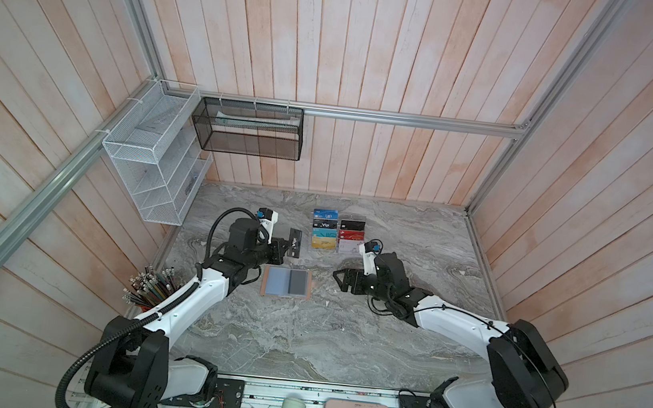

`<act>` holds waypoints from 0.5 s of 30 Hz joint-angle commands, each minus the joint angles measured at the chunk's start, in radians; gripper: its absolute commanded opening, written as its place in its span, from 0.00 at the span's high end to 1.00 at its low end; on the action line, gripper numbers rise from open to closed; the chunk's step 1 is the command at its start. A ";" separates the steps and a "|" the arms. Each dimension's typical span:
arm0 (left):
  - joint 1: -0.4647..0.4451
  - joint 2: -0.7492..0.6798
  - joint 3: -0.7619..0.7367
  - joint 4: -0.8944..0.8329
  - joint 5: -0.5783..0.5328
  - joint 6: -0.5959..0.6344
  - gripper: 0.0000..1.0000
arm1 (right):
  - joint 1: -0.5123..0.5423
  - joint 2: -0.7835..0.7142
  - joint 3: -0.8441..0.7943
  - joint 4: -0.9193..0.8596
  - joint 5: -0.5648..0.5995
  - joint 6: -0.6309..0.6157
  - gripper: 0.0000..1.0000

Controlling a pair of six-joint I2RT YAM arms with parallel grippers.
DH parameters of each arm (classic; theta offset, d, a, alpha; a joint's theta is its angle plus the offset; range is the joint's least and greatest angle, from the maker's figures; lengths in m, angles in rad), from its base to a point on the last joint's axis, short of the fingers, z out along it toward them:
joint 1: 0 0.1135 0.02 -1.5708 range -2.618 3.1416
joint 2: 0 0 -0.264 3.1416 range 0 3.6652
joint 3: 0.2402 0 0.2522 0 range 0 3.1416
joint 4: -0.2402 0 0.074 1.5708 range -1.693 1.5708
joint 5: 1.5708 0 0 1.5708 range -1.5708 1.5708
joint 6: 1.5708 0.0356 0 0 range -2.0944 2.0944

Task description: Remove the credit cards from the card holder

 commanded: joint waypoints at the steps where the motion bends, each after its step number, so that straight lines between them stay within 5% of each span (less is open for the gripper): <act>1: -0.039 0.066 0.110 -0.105 -0.068 0.160 1.00 | -0.051 -0.067 -0.034 -0.062 0.017 -0.025 0.02; 15: -0.158 0.326 0.437 -0.259 -0.254 0.727 1.00 | -0.124 -0.197 -0.076 -0.006 0.093 -0.055 0.02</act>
